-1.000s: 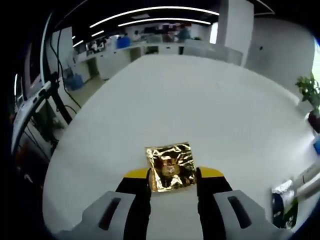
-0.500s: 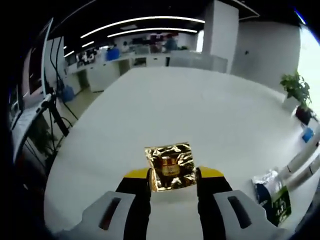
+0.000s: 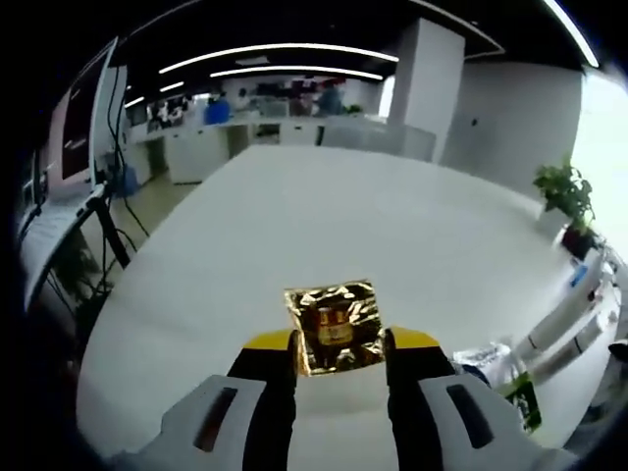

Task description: Arrange the skincare products in the storage area until every visible bottle or jar stands upright without overlapping.

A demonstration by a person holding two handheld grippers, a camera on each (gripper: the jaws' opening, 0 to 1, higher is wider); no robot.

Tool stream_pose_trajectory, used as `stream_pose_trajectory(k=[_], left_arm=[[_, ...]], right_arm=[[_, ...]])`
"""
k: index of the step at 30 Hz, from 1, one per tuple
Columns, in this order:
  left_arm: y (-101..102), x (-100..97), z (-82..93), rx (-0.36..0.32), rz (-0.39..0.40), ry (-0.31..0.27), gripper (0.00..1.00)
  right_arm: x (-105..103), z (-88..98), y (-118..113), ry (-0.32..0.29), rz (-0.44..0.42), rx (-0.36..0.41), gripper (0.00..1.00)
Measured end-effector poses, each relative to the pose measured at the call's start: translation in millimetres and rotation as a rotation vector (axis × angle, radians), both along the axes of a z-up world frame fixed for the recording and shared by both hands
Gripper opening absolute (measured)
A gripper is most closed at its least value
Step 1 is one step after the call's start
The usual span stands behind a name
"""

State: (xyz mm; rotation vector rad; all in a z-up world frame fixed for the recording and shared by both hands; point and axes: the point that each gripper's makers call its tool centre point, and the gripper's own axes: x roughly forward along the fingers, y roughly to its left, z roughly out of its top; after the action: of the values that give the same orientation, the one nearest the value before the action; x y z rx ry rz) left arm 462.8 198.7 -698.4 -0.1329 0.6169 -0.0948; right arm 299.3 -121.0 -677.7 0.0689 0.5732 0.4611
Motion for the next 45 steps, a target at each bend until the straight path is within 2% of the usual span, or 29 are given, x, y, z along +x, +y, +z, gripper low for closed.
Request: stream_pose_trajectory(k=[9, 23, 33, 45], left_arm=[[-20, -6.6, -8.3, 0.001, -0.017, 0.035, 0.33], [-56, -22.1, -33.7, 0.027, -0.079, 0.124, 0.35], [-73, -33.0, -51.3, 0.057, -0.094, 0.176, 0.36], [-92, -39.2, -61.9, 0.076, -0.106, 0.216, 0.37]], right_arm=[[0, 2.2, -1, -0.009, -0.006, 0.007, 0.97], [2, 3.6, -3, -0.015, -0.022, 0.014, 0.97], [2, 3.9, -5, -0.018, -0.025, 0.016, 0.97], [3, 4.4, -6, -0.018, -0.033, 0.021, 0.97]])
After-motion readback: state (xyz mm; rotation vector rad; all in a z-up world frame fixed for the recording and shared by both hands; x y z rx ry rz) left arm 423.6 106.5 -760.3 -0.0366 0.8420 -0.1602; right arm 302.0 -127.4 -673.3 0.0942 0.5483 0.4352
